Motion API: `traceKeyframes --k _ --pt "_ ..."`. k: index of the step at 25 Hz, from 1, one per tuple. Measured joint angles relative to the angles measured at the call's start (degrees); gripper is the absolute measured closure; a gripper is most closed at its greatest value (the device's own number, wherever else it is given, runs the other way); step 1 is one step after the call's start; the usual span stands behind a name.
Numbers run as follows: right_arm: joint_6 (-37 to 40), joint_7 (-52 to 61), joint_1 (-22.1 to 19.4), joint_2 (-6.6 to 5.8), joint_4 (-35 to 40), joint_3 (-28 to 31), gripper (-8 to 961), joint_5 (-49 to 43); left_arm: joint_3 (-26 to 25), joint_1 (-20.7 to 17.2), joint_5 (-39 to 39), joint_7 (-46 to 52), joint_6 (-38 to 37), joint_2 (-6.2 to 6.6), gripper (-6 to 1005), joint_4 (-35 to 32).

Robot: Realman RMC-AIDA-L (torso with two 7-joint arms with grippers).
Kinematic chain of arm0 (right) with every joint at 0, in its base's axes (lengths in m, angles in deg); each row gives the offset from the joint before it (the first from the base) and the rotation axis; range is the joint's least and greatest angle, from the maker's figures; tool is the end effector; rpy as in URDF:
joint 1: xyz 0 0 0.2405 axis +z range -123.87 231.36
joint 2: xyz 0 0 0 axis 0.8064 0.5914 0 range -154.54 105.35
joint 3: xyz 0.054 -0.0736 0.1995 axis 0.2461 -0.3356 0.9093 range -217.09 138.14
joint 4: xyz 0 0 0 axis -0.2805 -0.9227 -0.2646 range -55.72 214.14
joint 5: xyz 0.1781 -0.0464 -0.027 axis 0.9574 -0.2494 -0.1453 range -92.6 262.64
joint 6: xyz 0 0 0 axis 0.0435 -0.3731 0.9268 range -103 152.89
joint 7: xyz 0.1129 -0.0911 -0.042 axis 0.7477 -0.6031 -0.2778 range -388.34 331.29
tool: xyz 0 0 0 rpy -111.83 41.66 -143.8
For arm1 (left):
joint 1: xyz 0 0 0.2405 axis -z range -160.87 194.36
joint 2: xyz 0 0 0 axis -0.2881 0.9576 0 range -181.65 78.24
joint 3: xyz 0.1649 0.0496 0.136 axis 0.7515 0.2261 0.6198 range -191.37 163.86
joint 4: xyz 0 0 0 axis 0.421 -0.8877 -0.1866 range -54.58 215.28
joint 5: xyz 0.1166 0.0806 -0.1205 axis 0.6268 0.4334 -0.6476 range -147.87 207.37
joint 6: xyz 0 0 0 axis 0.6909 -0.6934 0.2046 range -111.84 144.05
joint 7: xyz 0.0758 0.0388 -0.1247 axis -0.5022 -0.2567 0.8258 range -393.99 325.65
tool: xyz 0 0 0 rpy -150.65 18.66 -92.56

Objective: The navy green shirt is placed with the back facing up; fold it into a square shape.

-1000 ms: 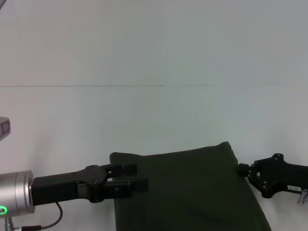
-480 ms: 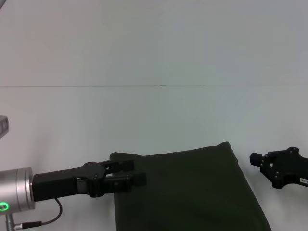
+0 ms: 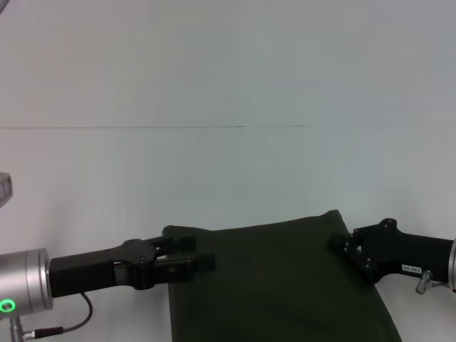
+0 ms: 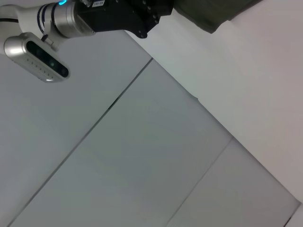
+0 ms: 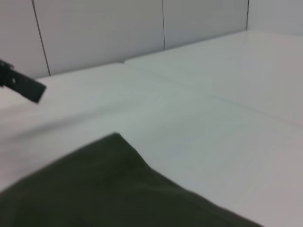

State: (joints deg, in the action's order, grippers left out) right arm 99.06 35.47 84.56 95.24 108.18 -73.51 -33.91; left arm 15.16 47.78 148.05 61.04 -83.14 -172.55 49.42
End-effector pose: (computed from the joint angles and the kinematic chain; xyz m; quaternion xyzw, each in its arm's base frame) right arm 0.2559 0.3071 -0.0112 -0.9386 0.1940 0.1703 0.2289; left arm -0.2062 0.2708 0.0007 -0.8622 -0.3809 -0.3337 0.0112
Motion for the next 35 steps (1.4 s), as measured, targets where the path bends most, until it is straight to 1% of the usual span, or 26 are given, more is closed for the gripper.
traceKeyframes --k 4,9,15,18,20,23,26,29,32,34,35 --pt "-3.22 0.4 -0.8 -0.09 -0.11 -1.9 951 -0.07 -0.08 -0.24 0.0 0.34 0.61 0.12 52 0.0" --pt "-3.55 0.48 -2.19 -0.42 0.21 -1.59 951 -0.1 -0.28 -0.28 -0.03 0.56 0.93 0.39 52 0.0" --pt "-3.72 0.85 -3.18 -1.04 0.52 -1.46 948 0.06 -1.97 -0.35 -0.08 1.27 1.99 0.49 52 0.03" --pt "-3.08 1.06 -3.55 -1.15 0.85 0.07 946 0.26 -2.64 -0.62 -0.09 2.42 3.21 0.51 52 0.08" --pt "-1.0 1.11 -4.09 -1.11 1.89 3.15 945 0.37 -2.79 -0.73 -0.09 3.11 3.62 0.64 52 0.09" --pt "4.19 1.02 -5.15 -0.95 4.17 6.09 944 0.44 -2.68 -0.9 0.19 6.08 4.1 1.64 52 0.09" --pt "9.15 0.79 -6.09 -1.23 5.96 6.89 942 0.45 -1.72 -0.77 0.35 9.95 3.55 3.28 52 0.09" --pt "14.35 0.73 -7.29 -1.43 7.66 7.24 857 0.45 1.32 -0.14 0.37 16.05 2.88 5.68 52 0.09" --pt "18.96 -0.28 -8.51 -1.49 8.71 7.36 772 0.46 6.13 0.87 0.61 23.95 3.48 7.79 52 0.09" --pt "20.75 -0.93 -9.07 -1.49 8.9 7.46 713 0.5 7.92 1.51 1.14 28.84 5.09 8.33 52 0.08" --pt "21.43 -1.3 -9.36 -1.49 8.92 7.47 683 0.5 8.34 1.82 1.51 31.15 6.17 8.39 52 0.09"
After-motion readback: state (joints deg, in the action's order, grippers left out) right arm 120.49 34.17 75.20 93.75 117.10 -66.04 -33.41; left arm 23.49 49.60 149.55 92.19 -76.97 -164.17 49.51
